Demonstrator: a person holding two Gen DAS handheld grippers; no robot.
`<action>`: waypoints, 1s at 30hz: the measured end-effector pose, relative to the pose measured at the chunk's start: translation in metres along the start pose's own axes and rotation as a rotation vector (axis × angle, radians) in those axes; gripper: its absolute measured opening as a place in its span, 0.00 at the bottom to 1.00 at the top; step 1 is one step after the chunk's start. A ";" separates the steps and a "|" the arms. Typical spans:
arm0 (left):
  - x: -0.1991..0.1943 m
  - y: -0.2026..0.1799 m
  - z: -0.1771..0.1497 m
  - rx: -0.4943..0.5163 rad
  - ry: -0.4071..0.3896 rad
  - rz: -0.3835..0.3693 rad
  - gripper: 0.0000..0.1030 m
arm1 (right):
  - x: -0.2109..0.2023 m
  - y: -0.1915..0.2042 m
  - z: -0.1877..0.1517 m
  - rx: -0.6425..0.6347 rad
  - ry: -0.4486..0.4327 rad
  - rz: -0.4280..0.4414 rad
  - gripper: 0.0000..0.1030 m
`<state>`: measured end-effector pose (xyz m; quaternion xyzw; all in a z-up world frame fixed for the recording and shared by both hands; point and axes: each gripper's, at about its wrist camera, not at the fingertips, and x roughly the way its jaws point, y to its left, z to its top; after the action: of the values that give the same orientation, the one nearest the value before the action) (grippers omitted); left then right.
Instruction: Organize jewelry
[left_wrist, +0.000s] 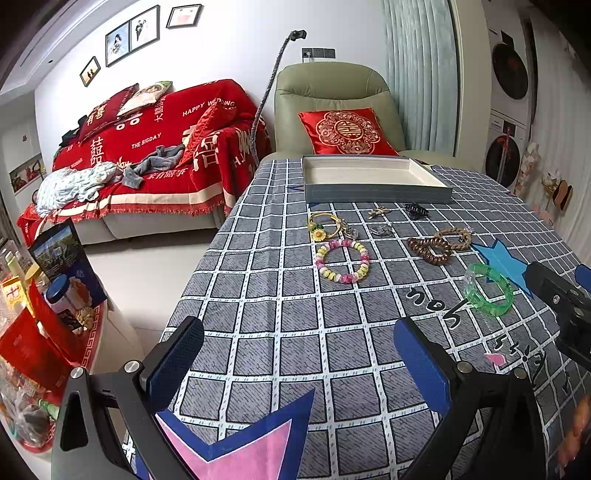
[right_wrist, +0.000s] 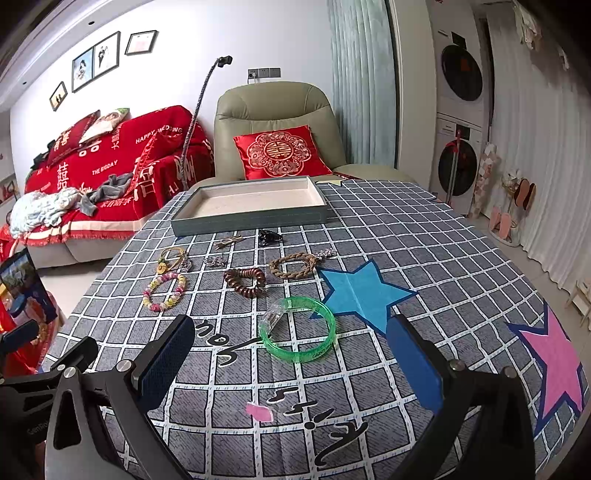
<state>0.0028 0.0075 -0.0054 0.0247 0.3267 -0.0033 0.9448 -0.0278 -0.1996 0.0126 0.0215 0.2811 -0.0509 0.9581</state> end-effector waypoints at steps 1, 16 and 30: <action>0.000 0.000 0.000 0.000 0.001 0.000 1.00 | 0.000 0.000 0.000 0.000 0.000 -0.001 1.00; 0.000 0.000 0.000 0.000 0.000 0.000 1.00 | -0.001 0.001 0.000 0.002 0.000 0.002 1.00; -0.001 -0.001 0.000 0.003 -0.001 -0.001 1.00 | -0.003 0.003 -0.001 0.005 0.000 0.004 1.00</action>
<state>0.0023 0.0065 -0.0050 0.0259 0.3264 -0.0045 0.9449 -0.0307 -0.1964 0.0140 0.0246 0.2809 -0.0495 0.9582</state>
